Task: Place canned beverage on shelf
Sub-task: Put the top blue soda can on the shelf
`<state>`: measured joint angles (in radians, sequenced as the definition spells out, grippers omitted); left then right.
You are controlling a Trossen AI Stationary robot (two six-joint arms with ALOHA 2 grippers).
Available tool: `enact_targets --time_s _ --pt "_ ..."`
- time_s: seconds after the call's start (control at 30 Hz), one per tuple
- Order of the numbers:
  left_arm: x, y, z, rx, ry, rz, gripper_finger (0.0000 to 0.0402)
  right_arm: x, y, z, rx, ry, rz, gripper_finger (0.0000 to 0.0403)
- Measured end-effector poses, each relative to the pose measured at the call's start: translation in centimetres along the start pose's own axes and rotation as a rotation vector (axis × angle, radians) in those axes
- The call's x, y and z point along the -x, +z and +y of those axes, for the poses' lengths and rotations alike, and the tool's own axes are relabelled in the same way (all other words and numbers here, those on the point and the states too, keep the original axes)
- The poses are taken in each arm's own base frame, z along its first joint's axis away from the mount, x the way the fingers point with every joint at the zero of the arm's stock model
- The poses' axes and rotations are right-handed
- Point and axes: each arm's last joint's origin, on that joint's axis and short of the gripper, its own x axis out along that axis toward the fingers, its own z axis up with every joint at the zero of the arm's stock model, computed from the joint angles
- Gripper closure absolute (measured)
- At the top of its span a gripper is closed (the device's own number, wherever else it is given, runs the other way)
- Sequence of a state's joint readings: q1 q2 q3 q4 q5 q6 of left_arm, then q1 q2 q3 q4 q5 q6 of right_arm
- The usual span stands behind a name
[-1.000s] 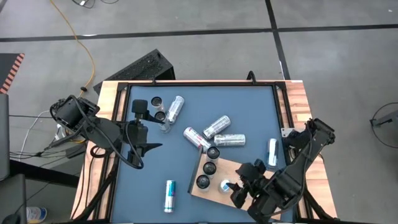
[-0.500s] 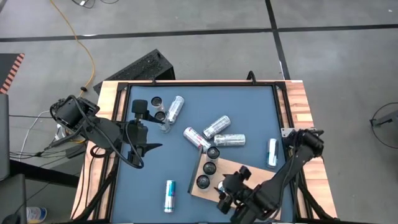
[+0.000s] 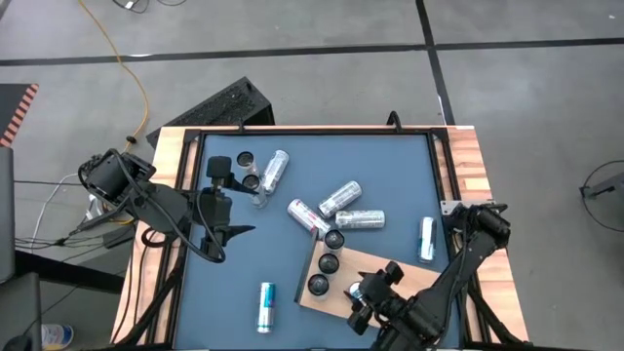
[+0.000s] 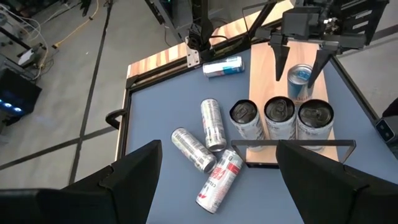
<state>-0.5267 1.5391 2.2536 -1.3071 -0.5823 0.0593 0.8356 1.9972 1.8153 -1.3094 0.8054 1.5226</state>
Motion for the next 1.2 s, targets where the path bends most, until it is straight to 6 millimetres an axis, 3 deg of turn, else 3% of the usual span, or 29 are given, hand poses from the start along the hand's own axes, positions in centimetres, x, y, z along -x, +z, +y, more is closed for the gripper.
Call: enact_targets --time_s 0.3,0.53,0.73,0.83,1.0,1.2 --pt "0.0 0.0 0.0 0.000 0.000 0.000 0.0099 0.7 -0.7 0.3 0.198 0.022 -0.079 0.0127" --pt "0.0 0.0 0.0 0.002 0.000 0.000 0.0099 2.9 -0.7 -0.8 0.130 0.042 -0.122 0.0127" --pt "0.0 0.0 0.0 0.003 0.000 0.000 0.0099 4.1 -1.8 -0.9 0.192 0.066 -0.128 0.0127" --pt "0.0 0.0 0.0 0.005 0.001 -0.003 0.0099 4.6 -2.2 -1.3 0.101 0.062 -0.124 0.0127" --pt "0.0 0.1 0.0 0.013 0.001 -0.014 0.0099 4.8 -4.5 -0.9 -0.012 0.073 -0.137 0.0127" --pt "0.0 0.2 0.0 0.015 0.002 -0.017 0.0099 2.5 -7.9 0.3 -0.034 0.006 -0.146 0.0127"
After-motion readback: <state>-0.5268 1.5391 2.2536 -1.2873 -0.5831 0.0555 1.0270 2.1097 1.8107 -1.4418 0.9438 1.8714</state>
